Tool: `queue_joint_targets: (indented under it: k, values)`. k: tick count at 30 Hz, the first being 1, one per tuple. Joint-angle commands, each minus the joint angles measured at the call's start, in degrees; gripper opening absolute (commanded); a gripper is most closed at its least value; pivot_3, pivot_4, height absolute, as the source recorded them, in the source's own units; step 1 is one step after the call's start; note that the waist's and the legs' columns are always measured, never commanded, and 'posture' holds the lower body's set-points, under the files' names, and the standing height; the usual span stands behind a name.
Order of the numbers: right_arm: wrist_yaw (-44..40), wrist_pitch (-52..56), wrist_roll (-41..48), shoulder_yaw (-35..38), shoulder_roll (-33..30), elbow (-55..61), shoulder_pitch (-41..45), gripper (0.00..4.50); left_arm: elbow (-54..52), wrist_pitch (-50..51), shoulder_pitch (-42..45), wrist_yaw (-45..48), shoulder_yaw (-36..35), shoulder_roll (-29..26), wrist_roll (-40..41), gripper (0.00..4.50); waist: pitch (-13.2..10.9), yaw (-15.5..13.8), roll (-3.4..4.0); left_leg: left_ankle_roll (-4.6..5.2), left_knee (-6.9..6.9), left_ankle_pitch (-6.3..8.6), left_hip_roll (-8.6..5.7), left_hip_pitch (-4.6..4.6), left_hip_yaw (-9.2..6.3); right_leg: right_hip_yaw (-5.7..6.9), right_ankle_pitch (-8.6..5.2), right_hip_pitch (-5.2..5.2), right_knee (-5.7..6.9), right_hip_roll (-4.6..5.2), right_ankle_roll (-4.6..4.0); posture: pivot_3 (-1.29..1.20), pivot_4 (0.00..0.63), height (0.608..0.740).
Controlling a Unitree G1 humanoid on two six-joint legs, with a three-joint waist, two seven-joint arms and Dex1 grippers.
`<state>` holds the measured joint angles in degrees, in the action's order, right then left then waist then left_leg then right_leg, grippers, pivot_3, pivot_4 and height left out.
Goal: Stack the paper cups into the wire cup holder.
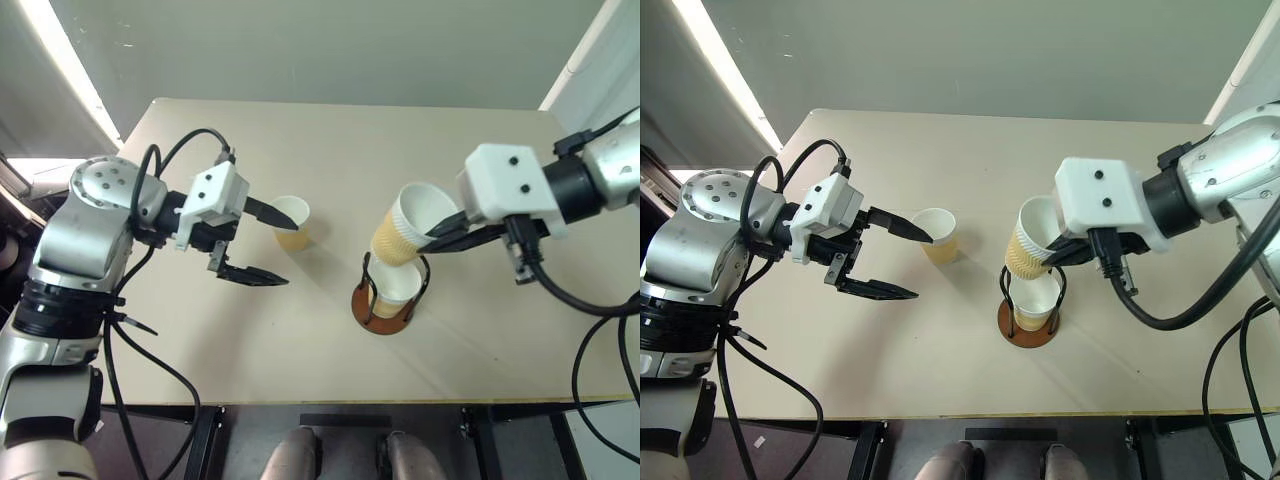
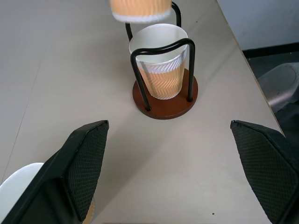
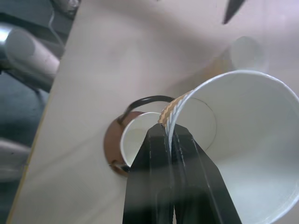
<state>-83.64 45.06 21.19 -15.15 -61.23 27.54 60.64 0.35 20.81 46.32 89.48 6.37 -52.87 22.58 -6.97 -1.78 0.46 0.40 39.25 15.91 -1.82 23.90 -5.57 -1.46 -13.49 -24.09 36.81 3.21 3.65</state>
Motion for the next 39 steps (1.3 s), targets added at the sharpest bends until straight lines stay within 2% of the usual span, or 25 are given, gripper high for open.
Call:
queue_joint_targets:
  k: [1, 12, 13, 16, 26, 30, 33, 39]
  values:
    - [0.3, -2.6, -1.9, -0.6, -0.7, 1.1, -1.0, 0.02, -1.7, -0.1, 0.2, -0.1, -1.5, -0.3, 0.9, 4.5, 0.0, 0.0, 0.0, 0.0, 0.0, 0.0, 0.01, -0.01, 0.0, 0.0, 0.0, 0.0, 0.0, 0.0, 0.0, 0.0, 0.15, 0.74]
    - [0.0, -5.4, -4.1, -2.4, -1.0, 4.2, -4.7, 0.02, -2.8, 0.4, -0.3, -1.0, -1.6, -0.2, 1.5, 4.5, 0.0, 0.1, 0.0, 0.0, -0.01, 0.0, 0.01, -0.01, 0.01, 0.0, 0.0, 0.0, 0.05, 0.0, 0.0, 0.0, 0.15, 0.74]
    - [0.1, -5.6, -4.3, -2.5, -1.0, 4.3, -4.9, 0.19, -2.9, 0.4, -0.3, -1.1, -1.6, -0.2, 1.5, 4.5, 0.0, 0.1, 0.0, 0.0, -0.01, 0.0, 0.01, -0.01, 0.01, 0.0, 0.0, 0.0, 0.04, 0.0, 0.0, 0.0, 0.15, 0.74]
    - [0.3, -5.4, -4.5, -3.0, -0.5, 4.7, -4.9, 0.98, -3.1, 0.5, -0.2, -1.3, -1.5, -0.1, 1.6, 4.5, 0.0, 0.1, 0.0, 0.0, 0.01, 0.0, 0.01, -0.01, 0.01, 0.0, 0.0, 0.0, 0.03, 0.0, 0.0, 0.0, 0.15, 0.74]
    - [5.5, -5.8, -7.1, -1.1, 3.7, -1.3, -2.9, 4.47, -2.2, -0.5, 0.5, -3.5, -1.1, 0.9, -0.2, 4.5, 0.0, 0.1, 0.0, 0.0, 0.03, 0.0, 0.02, -0.03, 0.02, -0.01, 0.0, 0.0, 0.03, 0.0, 0.0, 0.0, 0.15, 0.74]
    - [9.5, 1.5, -1.6, 6.7, 6.3, -6.9, -0.1, 4.47, -1.8, -2.5, 2.3, -6.7, 0.2, 1.8, -4.2, 4.5, 0.0, 0.0, 0.0, 0.0, 0.05, 0.0, 0.0, -0.01, 0.01, -0.01, 0.0, 0.0, 0.03, 0.01, 0.0, 0.0, 0.15, 0.74]
    - [11.2, 8.8, 4.9, 13.1, 7.2, -7.2, -0.9, 4.47, -0.8, -7.3, 3.0, -7.3, 3.4, 0.9, -10.6, 4.5, 0.0, -0.1, -0.01, 0.0, -0.02, 0.0, 0.0, -0.01, 0.01, 0.0, 0.0, 0.01, 0.02, 0.01, 0.0, 0.0, 0.15, 0.74]
    - [15.1, 17.1, 12.8, 18.4, 7.2, -5.0, -3.1, 4.47, 5.8, -15.3, 7.6, -12.0, 9.3, 1.7, -23.6, 4.5, 0.0, 0.0, 0.0, -0.01, -0.08, -0.01, 0.0, 0.0, 0.01, -0.01, 0.0, -0.02, -0.03, 0.0, 0.0, 0.0, 0.15, 0.74]
